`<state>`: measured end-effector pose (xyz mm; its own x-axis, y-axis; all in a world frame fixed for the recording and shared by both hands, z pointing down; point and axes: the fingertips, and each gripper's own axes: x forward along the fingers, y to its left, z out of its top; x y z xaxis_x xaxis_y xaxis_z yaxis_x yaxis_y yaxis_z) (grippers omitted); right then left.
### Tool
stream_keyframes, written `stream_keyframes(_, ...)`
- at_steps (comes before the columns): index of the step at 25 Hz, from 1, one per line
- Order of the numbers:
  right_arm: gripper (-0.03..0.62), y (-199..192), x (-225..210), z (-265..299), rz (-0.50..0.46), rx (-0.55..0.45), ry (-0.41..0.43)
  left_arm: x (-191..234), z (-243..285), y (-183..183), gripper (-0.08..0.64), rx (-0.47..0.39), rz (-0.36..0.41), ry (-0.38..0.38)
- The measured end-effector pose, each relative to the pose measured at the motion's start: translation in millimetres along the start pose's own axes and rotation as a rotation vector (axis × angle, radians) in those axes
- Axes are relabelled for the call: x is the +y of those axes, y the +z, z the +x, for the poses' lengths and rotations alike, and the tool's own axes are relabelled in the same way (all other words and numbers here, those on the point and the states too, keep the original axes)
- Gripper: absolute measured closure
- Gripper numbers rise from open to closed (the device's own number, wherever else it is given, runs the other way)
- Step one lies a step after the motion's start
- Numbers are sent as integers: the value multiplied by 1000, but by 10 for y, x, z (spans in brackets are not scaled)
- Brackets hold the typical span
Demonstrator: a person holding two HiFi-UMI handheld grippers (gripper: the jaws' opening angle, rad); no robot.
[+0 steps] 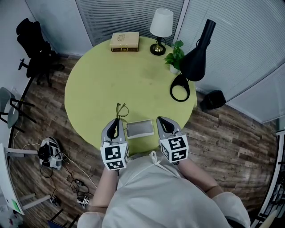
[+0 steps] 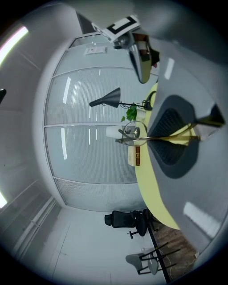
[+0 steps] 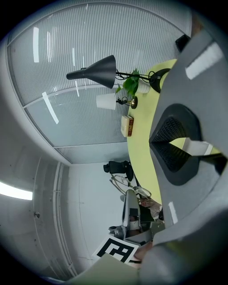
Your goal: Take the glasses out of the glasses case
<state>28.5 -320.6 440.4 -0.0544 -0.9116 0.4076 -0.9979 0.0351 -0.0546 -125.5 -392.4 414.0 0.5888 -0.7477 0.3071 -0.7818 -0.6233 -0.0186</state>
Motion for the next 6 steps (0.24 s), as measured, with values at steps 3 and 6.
stream_keyframes(3,594,4,-3,9,3,3,3,-11,6,-1,543,2,1,-6)
stream_keyframes(6,594,5,-30,31,6,8,4,-28,32,10,541,4,7,-9)
